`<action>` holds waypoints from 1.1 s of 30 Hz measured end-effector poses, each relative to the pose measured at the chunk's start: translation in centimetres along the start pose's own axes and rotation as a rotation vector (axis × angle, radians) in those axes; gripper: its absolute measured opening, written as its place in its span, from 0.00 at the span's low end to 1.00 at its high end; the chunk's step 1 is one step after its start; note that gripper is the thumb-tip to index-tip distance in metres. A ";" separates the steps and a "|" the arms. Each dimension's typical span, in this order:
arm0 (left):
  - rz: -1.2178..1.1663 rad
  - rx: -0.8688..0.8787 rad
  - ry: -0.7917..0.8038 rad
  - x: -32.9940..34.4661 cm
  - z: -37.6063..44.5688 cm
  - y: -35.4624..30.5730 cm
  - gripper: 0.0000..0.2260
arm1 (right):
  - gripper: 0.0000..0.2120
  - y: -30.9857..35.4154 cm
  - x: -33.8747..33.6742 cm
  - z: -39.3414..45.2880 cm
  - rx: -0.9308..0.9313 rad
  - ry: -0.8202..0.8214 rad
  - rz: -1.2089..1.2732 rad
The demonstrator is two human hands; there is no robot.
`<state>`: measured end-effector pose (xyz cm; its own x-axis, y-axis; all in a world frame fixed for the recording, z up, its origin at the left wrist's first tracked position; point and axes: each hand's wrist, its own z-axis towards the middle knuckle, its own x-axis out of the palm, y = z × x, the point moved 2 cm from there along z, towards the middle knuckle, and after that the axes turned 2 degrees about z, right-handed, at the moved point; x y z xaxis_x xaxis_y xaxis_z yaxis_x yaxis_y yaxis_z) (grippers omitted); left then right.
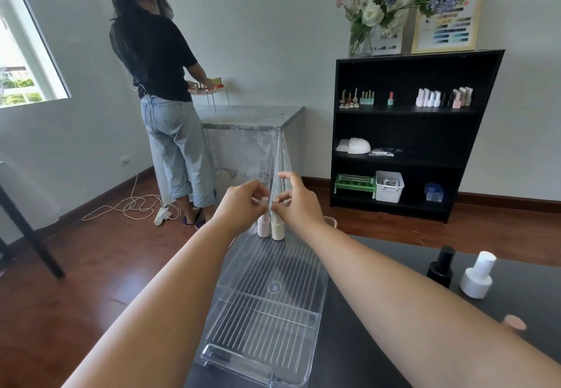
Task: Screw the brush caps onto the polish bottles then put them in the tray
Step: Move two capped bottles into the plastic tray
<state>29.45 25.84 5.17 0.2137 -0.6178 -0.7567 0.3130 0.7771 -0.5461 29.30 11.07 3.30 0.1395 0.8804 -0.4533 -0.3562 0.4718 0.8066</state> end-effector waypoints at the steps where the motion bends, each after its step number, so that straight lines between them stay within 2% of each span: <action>1: -0.005 -0.004 0.000 0.0 0.0 0.0 0.11 | 0.28 0.0 0.1 0.0 0.003 -0.002 0.000; 7: -0.016 -0.034 -0.002 -0.5 -0.7 0.3 0.12 | 0.27 0.3 0.1 -0.5 0.066 0.046 -0.022; 11: 0.039 0.007 -0.084 -2.1 -1.5 -0.8 0.13 | 0.28 1.4 -1.9 -1.3 0.124 0.109 -0.059; 16: -0.069 0.150 -0.136 -4.0 -2.8 -5.7 0.10 | 0.11 2.7 -7.2 -2.6 0.102 0.114 -0.165; 20: -0.140 0.235 -0.071 -3.8 -3.7 -10.5 0.08 | 0.04 3.4 -14.0 -4.5 0.045 0.092 -0.316; 26: -0.191 0.300 0.096 0.3 -5.2 -16.6 0.07 | 0.07 0.4 -24.3 -8.6 0.198 0.049 -0.470; 31: -0.208 0.310 0.272 8.1 -7.5 -20.0 0.09 | 0.06 -4.5 -28.8 -13.8 0.364 -0.031 -0.363; 33: -0.174 0.306 0.323 11.0 -8.2 -21.2 0.13 | 0.12 -5.6 -29.1 -15.5 0.405 -0.008 -0.321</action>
<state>17.58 3.60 5.45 -0.1500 -0.6291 -0.7627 0.5873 0.5639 -0.5806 12.93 -17.96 6.10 0.1909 0.6879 -0.7003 0.0918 0.6977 0.7104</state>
